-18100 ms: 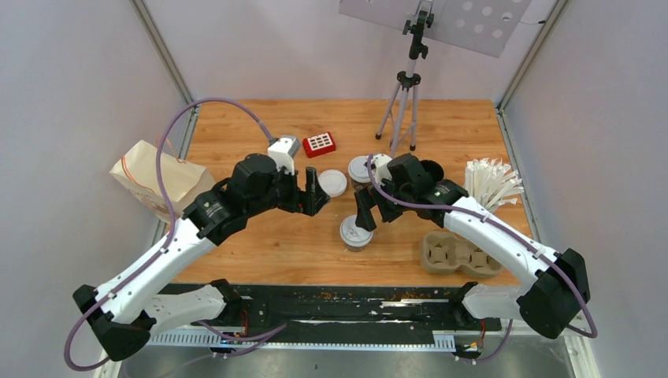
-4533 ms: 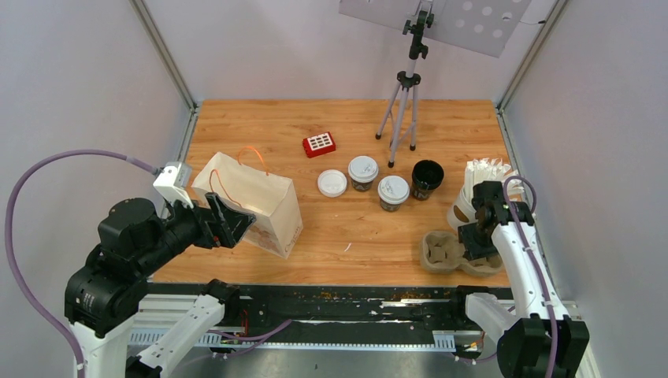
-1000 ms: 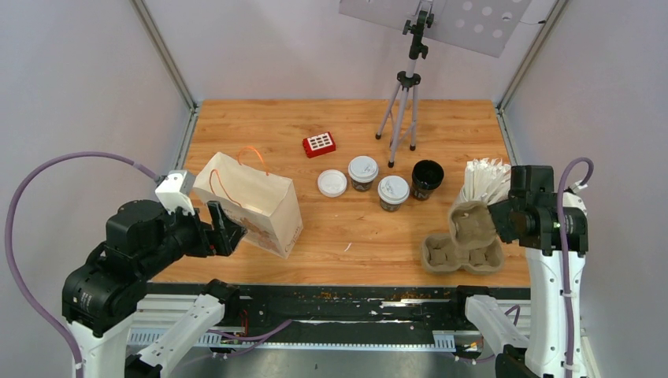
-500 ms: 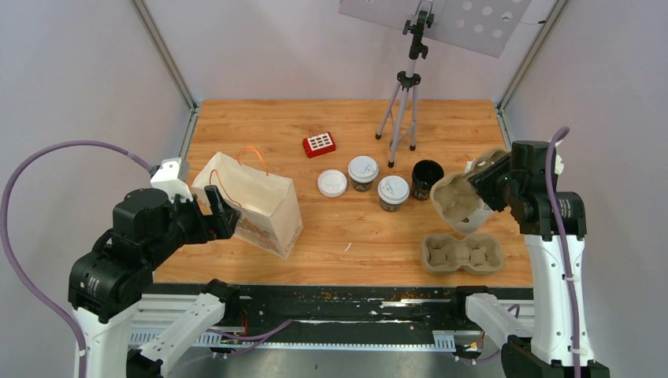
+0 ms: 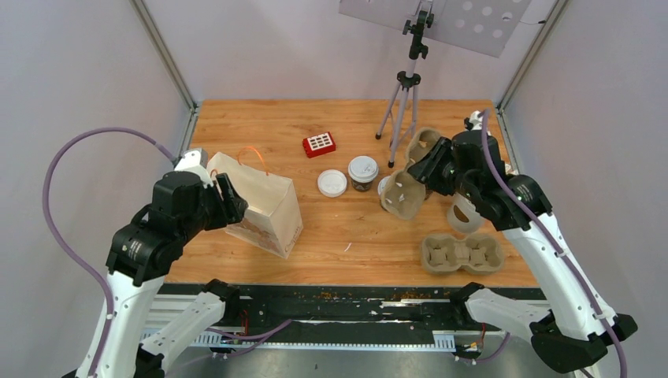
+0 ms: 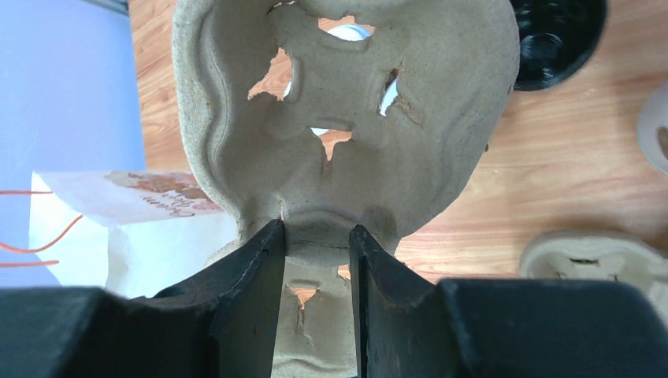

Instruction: Pack the takeout coffee

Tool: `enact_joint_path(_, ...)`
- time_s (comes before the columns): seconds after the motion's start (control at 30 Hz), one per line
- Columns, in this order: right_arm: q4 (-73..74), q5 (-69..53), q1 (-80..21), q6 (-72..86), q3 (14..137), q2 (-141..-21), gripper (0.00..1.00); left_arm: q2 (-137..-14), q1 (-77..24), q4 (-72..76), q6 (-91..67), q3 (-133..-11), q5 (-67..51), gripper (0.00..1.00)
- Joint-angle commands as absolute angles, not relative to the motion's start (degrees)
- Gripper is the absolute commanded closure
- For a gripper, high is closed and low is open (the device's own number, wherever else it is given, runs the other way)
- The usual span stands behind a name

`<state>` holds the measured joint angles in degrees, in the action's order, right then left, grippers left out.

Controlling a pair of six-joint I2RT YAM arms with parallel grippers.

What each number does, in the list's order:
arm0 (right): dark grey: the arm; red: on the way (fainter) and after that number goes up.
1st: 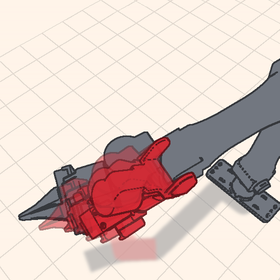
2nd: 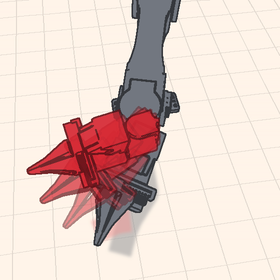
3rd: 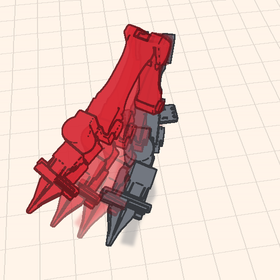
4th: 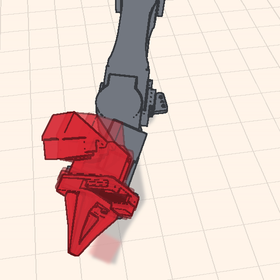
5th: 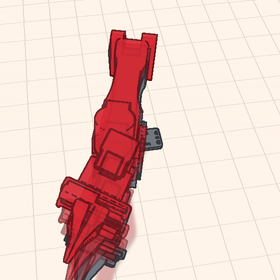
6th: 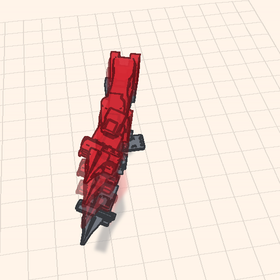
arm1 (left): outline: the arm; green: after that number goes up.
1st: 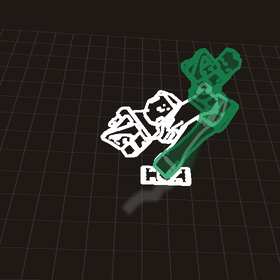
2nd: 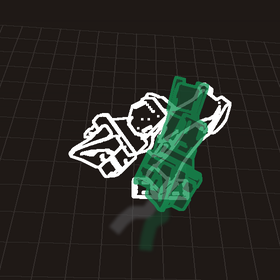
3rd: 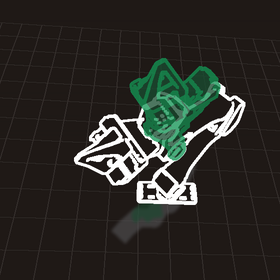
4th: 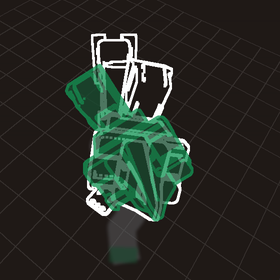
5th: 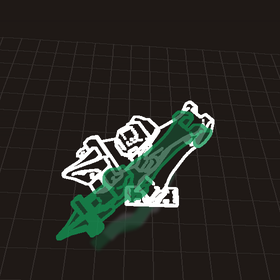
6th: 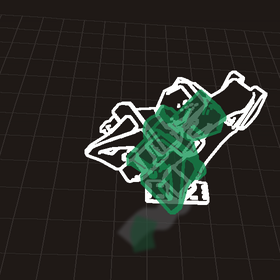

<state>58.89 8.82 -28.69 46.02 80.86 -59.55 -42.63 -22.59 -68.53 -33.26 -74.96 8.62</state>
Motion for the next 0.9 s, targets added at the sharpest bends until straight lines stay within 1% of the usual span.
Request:
enact_joint_path(0.0,52.2,10.4,-32.6,43.2,83.8,-60.9,0.71,-44.6,-22.9,-65.1,-30.9,-75.1,11.6,0.39)
enact_joint_path(0.1,50.6,11.1,-35.8,41.8,85.1,-62.1,0.71,-44.9,-22.9,-65.5,-28.9,-75.4,13.3,0.46)
enact_joint_path(0.17,50.3,13.0,-38.3,40.6,86.5,-63.2,0.71,-44.4,-22.9,-65.2,-28.1,-74.9,13.7,0.47)
enact_joint_path(0.23,50.1,16.5,-41.3,40.0,87.9,-64.4,0.71,-43.6,-22.9,-63.9,-27.9,-73.4,13.6,0.42)
enact_joint_path(0.3,50.1,18.2,-43.9,39.8,89.1,-65.5,0.71,-43.5,-22.9,-63.9,-29.1,-73.0,13.9,0.32)
enact_joint_path(0.33,50.3,18.8,-45.3,39.8,89.9,-66.1,0.71,-43.5,-22.9,-64.0,-30.1,-73.0,14.2,0.29)
enact_joint_path(0.4,50.3,20.5,-47.7,39.6,90.8,-67.2,0.71,-42.5,-22.9,-62.7,-32.7,-71.9,15.0,0.28)
enact_joint_path(0.5,49.9,21.2,-49.8,39.8,91.5,-68.9,0.71,-39.2,-22.9,-57.1,-38.2,-67.5,14.5,0.27)
enact_joint_path(0.63,49.6,20.5,-51.2,39.8,93.1,-70.9,0.71,-38.2,-22.9,-55.9,-41.2,-65.0,16.0,0.31)
enact_joint_path(0.73,48.7,19.9,-52.1,38.3,94.8,-71.9,0.71,-38.8,-22.9,-56.7,-40.8,-65.1,16.0,0.37)
enact_joint_path(0.77,48.1,19.8,-52.5,37.5,95.1,-72.3,0.71,-38.9,-22.9,-56.8,-40.7,-65.1,16.1,0.4)
enact_joint_path(0.87,47.1,19.1,-54.0,35.0,96.1,-73.4,0.71,-38.5,-22.9,-56.0,-39.7,-64.3,15.8,0.55)
